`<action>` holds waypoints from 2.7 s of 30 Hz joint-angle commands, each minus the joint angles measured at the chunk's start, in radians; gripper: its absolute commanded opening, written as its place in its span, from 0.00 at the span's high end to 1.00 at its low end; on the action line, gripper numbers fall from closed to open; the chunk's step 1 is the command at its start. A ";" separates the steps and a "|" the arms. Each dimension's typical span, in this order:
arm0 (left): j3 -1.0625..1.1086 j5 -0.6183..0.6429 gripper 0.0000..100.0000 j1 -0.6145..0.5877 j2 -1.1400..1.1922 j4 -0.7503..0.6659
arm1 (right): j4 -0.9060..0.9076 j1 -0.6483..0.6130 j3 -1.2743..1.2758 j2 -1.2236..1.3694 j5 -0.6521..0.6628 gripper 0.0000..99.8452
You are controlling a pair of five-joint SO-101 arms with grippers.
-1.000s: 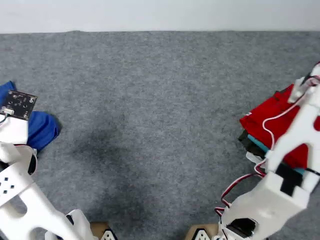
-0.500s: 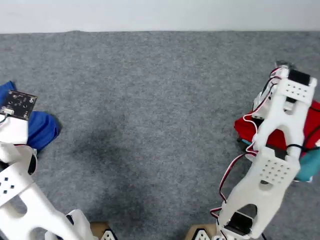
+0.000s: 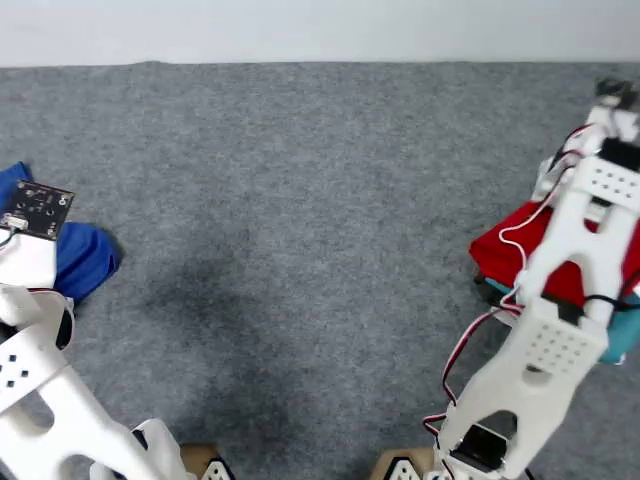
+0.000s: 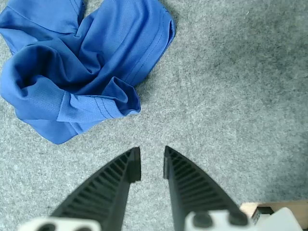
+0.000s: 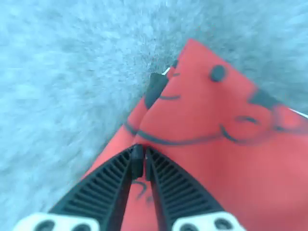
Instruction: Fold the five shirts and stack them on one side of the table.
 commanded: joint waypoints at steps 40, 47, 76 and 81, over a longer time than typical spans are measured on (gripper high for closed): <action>-0.002 -0.003 0.91 0.005 -0.020 0.020 | 0.125 0.193 -0.206 -0.166 0.075 0.99; -0.002 -0.003 0.91 0.005 -0.020 0.020 | 0.073 0.366 -0.178 -0.048 0.203 0.99; -0.002 -0.005 0.91 0.005 -0.020 0.020 | 0.470 0.354 -0.216 0.039 0.164 0.99; -0.002 -0.005 0.91 0.006 -0.020 0.020 | 0.469 0.355 -0.226 0.062 0.161 0.99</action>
